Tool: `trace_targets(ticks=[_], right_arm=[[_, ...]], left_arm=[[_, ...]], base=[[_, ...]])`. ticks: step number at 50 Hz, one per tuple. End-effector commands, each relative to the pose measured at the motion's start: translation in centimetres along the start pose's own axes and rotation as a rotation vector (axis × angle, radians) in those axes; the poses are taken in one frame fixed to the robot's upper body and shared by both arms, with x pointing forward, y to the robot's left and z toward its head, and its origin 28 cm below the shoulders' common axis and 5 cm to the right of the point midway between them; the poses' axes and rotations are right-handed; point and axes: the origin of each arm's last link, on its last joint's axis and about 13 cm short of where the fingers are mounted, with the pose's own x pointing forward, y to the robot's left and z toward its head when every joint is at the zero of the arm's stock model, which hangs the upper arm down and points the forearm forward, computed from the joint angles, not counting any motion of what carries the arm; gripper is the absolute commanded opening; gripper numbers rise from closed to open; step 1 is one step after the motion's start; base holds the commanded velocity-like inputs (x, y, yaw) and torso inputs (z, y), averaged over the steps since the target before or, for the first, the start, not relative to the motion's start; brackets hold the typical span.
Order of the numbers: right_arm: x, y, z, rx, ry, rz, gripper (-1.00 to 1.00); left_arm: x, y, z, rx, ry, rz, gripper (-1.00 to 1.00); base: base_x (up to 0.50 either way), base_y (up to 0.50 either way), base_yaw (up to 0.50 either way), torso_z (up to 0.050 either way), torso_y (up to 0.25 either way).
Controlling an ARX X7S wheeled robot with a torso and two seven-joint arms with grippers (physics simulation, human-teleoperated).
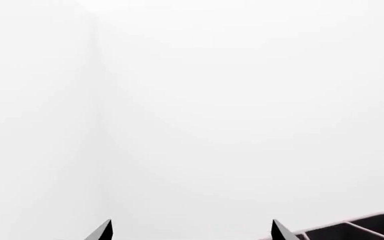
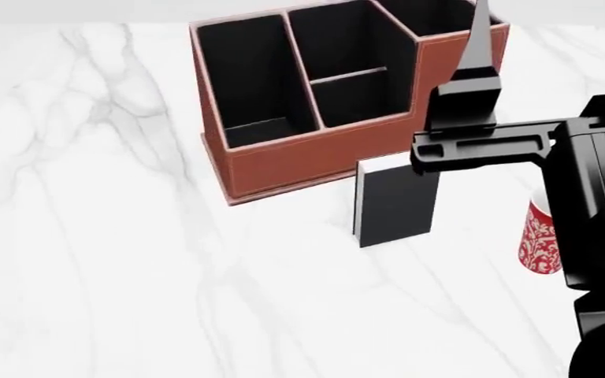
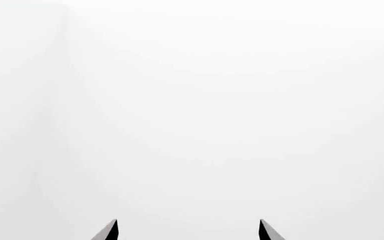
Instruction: Pick up the book and place it in the front compartment of the caddy.
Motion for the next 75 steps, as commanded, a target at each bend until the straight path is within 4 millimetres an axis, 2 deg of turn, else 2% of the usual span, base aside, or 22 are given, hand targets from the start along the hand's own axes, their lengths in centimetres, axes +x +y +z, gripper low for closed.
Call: trace_targets(ticks=[1,12,75], right_arm=[[-0.04,-0.16,-0.13,-0.018,-0.007,-0.006,1.00],[-0.29,-0.12,-0.08,0.019,-0.026,0.018,1.00],[-0.44,0.20,-0.66,0.008,-0.016,0.036,1.00]], left_arm=[[-0.10,-0.01,0.05,-0.016,0.002,-0.014,1.00],[-0.12,0.03,0.11,-0.012,-0.001,-0.013,1.00],[-0.17,0.07,-0.05,-0.016,0.002,-0.009,1.00]], base=[[0.00,0.00,0.00,0.000,0.000],[0.07,0.00,0.00,0.000,0.000],[0.50,0.00,0.00,0.000,0.001]])
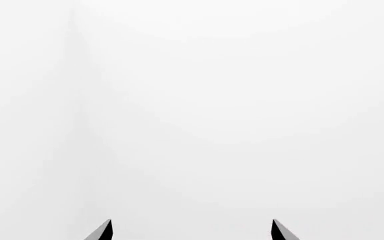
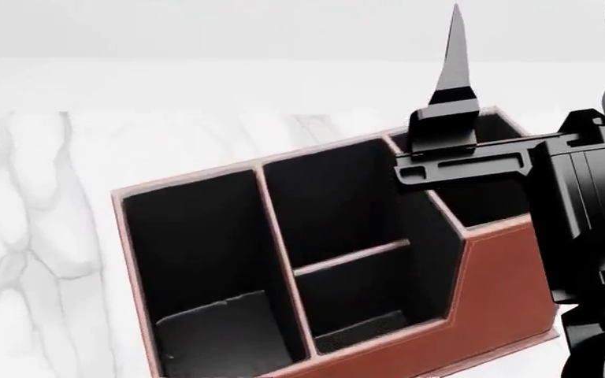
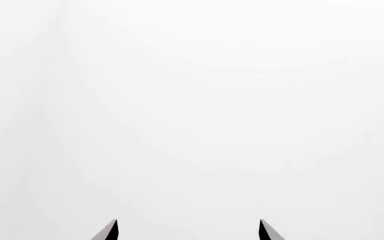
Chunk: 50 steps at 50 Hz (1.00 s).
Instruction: Pick up the book and place it in the front compartment of the caddy.
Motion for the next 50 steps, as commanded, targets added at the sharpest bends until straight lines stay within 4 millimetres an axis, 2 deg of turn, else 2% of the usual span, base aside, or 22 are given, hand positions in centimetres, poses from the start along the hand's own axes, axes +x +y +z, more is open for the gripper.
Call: trace_targets(ticks=[1,12,27,31,36,42,46,50], right_arm=[[0.0,-0.2,-0.2,0.007,-0.005,-0.019,1.00],[0.0,-0.2,-0.3,-0.004,0.009,-0.026,1.00],[0.1,-0.3,0.1,-0.020,0.001,-0.026,1.00],[0.2,-0.6,0.8,-0.040,-0.005,-0.021,1.00],[0.6,-1.4,2.5,-0.093,-0.011,0.006,1.00],[0.4,-3.3,6.7,-0.173,-0.061,0.076,1.00],[-0.4,-4.2,8.2,-0.228,-0.060,0.150,1.00],[-1.0,-5.0,8.9,-0.279,-0.041,0.191,1.00]], left_arm=[[-0.1,0.1,0.0,-0.020,0.006,-0.008,1.00],[-0.1,0.2,0.1,-0.019,0.002,-0.005,1.00],[-0.1,0.3,0.1,-0.020,0.002,0.001,1.00],[-0.1,0.3,0.1,-0.019,0.003,0.000,1.00],[-0.1,0.3,0.1,-0.017,0.003,0.001,1.00],[-0.1,0.4,0.0,-0.021,0.004,0.003,1.00],[-0.1,0.4,0.0,-0.020,0.005,0.002,1.00],[-0.1,0.5,0.0,-0.019,0.003,0.005,1.00]], base=[[0.50,0.00,0.00,0.000,0.000],[0.44,0.00,0.00,0.000,0.003],[0.00,0.00,0.00,0.000,0.000],[0.00,0.00,0.00,0.000,0.000],[0.00,0.00,0.00,0.000,0.000],[0.00,0.00,0.00,0.000,0.000],[0.00,0.00,0.00,0.000,0.000],[0.00,0.00,0.00,0.000,0.000]])
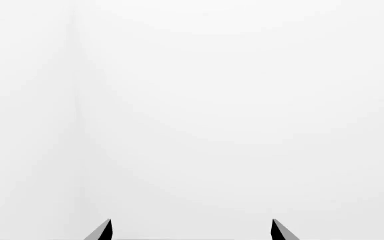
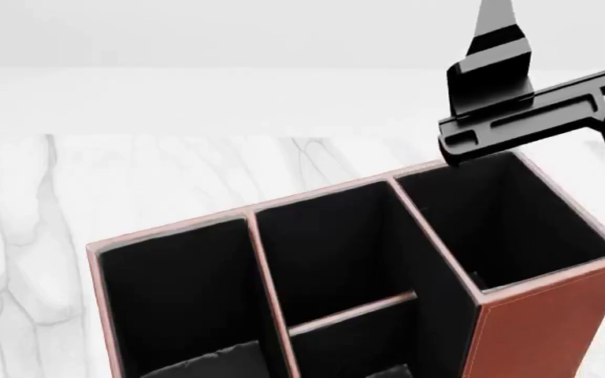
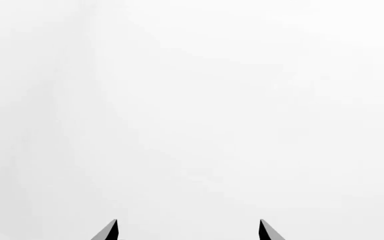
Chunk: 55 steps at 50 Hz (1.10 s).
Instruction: Pick up the book and place it in the front compartment of the caddy.
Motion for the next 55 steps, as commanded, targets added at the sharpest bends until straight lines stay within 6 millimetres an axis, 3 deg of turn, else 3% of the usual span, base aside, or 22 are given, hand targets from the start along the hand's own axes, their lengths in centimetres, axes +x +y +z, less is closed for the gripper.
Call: trace_targets(ticks=[1,15,24,37,55], right_arm=[[-1.8,-2.9,3.3,-0.131,-0.001,0.134,1.00],[-4.5,-5.2,4.7,-0.248,0.163,0.328,1.00],[-5.9,-5.3,4.9,-0.305,0.258,0.539,1.00],[-7.1,-5.9,4.3,-0.250,0.384,0.677,1.00],[-7.1,-5.8,3.0,-0.248,0.546,0.814,1.00]], left_arm=[[-0.1,0.2,0.0,-0.019,0.005,-0.005,1.00],[-0.1,0.3,0.1,-0.018,0.002,-0.001,1.00],[-0.2,0.4,0.1,-0.019,0.004,0.003,1.00],[-0.1,0.5,0.2,-0.016,0.002,0.009,1.00],[0.0,0.4,0.2,-0.013,0.001,0.008,1.00]], base=[[0.00,0.00,0.00,0.000,0.000],[0.00,0.00,0.00,0.000,0.000],[0.00,0.00,0.00,0.000,0.000],[0.00,0.00,0.00,0.000,0.000],[0.00,0.00,0.00,0.000,0.000]])
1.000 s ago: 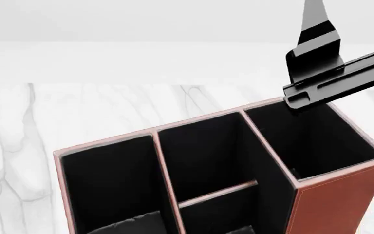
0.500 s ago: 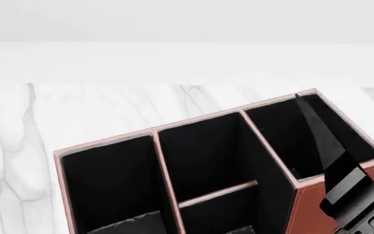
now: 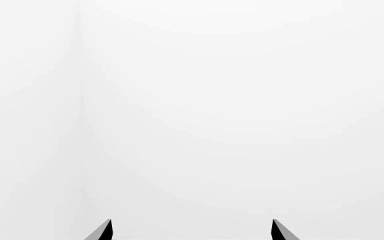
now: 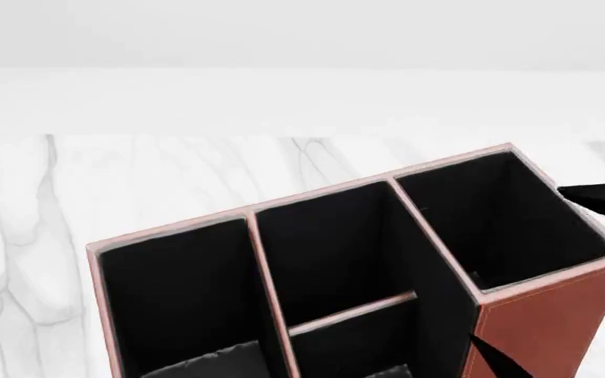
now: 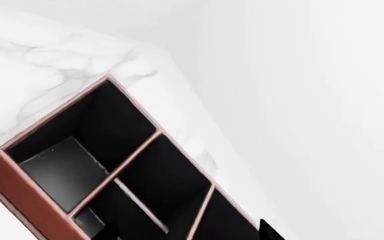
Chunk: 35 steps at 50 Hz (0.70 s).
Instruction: Pick up the book and place it in the front compartment of the caddy.
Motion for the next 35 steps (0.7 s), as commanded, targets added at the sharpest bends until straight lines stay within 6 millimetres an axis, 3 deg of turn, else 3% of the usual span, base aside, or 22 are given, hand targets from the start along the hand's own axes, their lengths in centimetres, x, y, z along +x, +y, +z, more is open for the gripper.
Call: trace_targets(ticks=[1,35], right_arm=[[0.3,0.1,-0.6,0.019,0.084,0.122,1.00],[2.7,1.8,-3.0,0.051,0.255,0.382,1.00]], left_arm=[[-0.1,0.1,0.1,-0.016,0.004,-0.006,1.00],[0.0,0.0,0.3,-0.015,0.001,-0.012,1.00]], base=[[0.00,0.00,0.00,0.000,0.000],[0.00,0.00,0.00,0.000,0.000]])
